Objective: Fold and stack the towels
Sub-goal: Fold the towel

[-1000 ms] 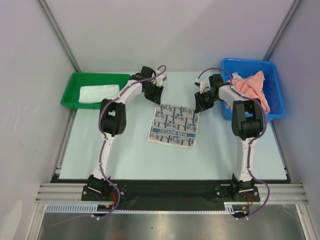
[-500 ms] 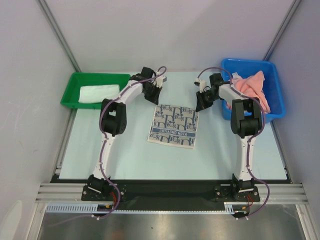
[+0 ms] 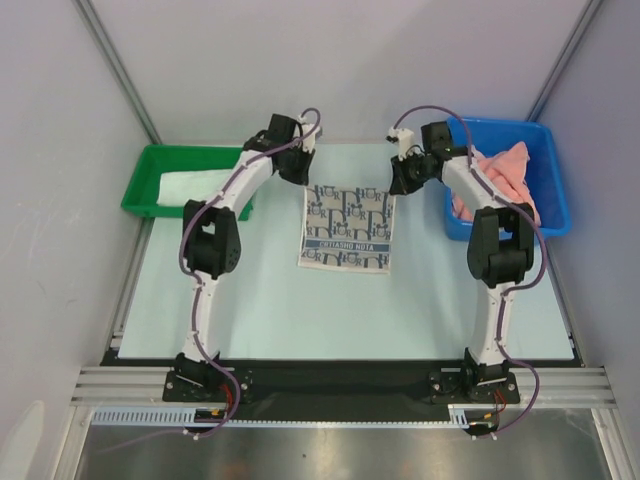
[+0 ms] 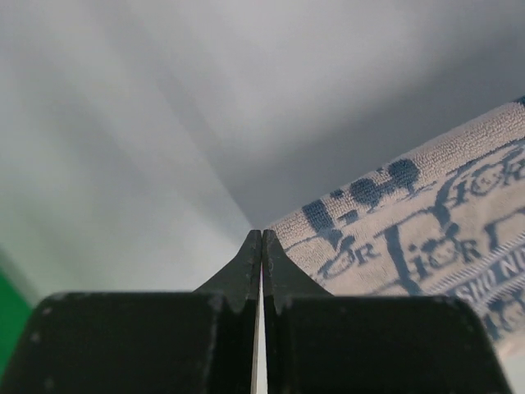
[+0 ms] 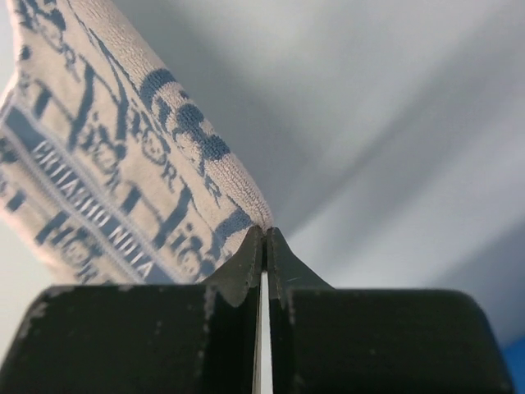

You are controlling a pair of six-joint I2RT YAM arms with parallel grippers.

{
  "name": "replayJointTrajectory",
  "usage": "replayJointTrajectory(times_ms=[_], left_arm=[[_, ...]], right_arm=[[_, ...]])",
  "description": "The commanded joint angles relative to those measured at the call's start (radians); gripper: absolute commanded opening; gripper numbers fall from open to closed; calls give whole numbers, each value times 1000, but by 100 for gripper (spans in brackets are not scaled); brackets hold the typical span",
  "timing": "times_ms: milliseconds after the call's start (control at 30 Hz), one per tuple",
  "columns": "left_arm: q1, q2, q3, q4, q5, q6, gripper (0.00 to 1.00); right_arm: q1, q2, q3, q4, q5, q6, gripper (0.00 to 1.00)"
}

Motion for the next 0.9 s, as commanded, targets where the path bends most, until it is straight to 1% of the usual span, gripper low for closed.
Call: replayJointTrajectory(times_ms=[0, 33, 67, 100, 133, 167, 200, 233, 333, 367, 400, 433, 500, 533, 567, 600, 667, 700, 767, 800, 867], left_arm=[[11, -176, -15, 48, -51, -20, 0], [11, -220, -27, 48, -57, -23, 0], [11, -245, -39, 47, -65, -24, 0], [11, -271, -77, 50, -62, -24, 0], [11, -333, -101, 59, -61, -26, 0], [10, -364, -125, 63, -51, -27, 0], [7, -404, -177, 70, -47, -29, 0], [3, -474, -205, 85, -48, -32, 0], [-13, -584, -309, 97, -57, -34, 0], [-18, -654, -332, 99, -58, -32, 0], [-30, -685, -376, 96, -56, -32, 0], [-36, -722, -401, 96, -58, -34, 0], [-59, -812, -476, 91, -56, -34, 0], [-69, -841, -504, 93, -58, -38, 0], [-78, -868, -533, 108, -61, -43, 0], [-99, -922, -596, 122, -61, -58, 0], [-119, -964, -660, 161, -19, -72, 0], [-133, -983, -726, 218, 7, -96, 2], [-144, -983, -779, 270, 80, -122, 18], [-153, -977, -821, 331, 106, -151, 25], [-170, -940, -845, 358, 136, -162, 27]], right_arm=[[0, -142, -7, 49, 50, -17, 0], [1, -164, -27, 55, 60, -14, 0], [6, -218, -42, 64, 70, -11, 0], [6, -246, -56, 72, 79, -3, 0], [6, -280, -71, 80, 81, 2, 0], [10, -308, -103, 92, 83, 6, 0], [13, -366, -117, 92, 90, 14, 0], [18, -394, -131, 90, 96, 18, 0], [39, -512, -196, 80, 128, 41, 0], [47, -547, -216, 77, 136, 48, 0], [62, -579, -260, 78, 141, 55, 0], [75, -645, -281, 80, 161, 70, 0], [111, -706, -349, 74, 181, 87, 0], [124, -769, -373, 70, 193, 101, 0], [139, -795, -393, 70, 193, 109, 0], [148, -825, -413, 72, 187, 117, 0], [171, -872, -472, 81, 176, 140, 0], [176, -879, -489, 81, 170, 152, 0], [191, -885, -515, 63, 178, 175, 0], [197, -886, -524, 60, 179, 181, 0], [219, -883, -536, 54, 172, 198, 0]])
